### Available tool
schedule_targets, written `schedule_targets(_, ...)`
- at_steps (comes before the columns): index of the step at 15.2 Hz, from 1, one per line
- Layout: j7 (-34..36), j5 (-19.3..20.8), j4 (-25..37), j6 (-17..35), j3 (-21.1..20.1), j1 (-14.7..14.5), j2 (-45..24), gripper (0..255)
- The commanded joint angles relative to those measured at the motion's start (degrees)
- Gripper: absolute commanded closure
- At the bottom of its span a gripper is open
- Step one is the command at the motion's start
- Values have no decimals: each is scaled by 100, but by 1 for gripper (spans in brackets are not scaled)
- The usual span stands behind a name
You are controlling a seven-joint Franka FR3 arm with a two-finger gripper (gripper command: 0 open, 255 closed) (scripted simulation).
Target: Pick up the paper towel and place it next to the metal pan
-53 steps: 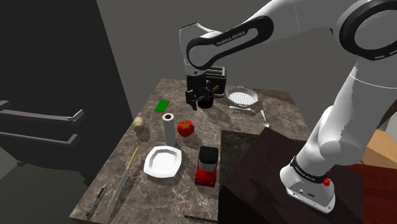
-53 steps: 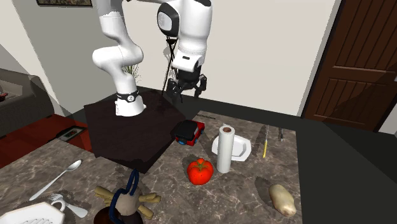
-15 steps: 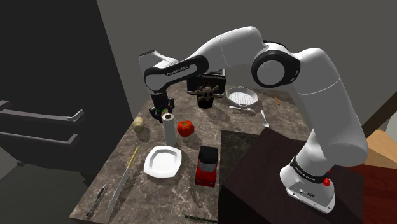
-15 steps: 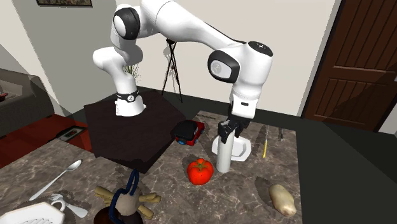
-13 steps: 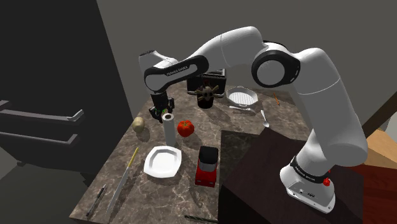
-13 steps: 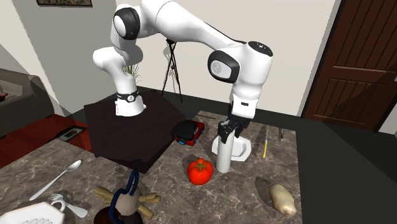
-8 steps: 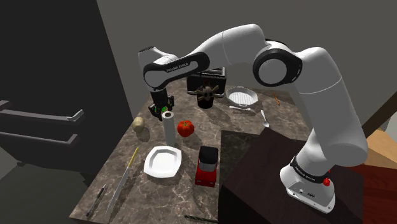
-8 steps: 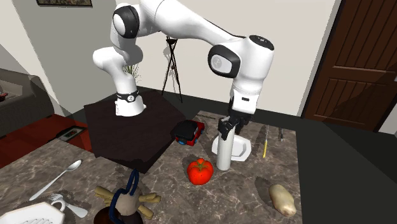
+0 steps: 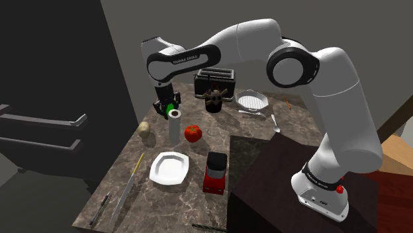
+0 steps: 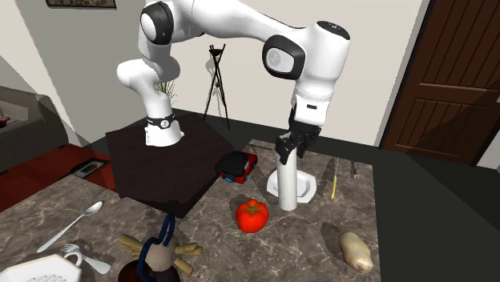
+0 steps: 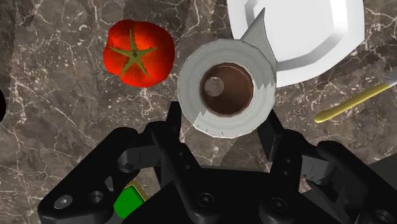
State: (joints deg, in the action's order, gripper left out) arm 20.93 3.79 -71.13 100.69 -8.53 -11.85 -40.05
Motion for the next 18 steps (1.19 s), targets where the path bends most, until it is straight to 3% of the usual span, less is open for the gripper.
schedule_targets(1,-2,-4,101,-132,-3,-3,30,255)
schedule_targets(10,-6,-20,606,-735,-14,-22,129,255)
schedule_targets(18,-696,-153,-1655,-107,110,660,1765,255)
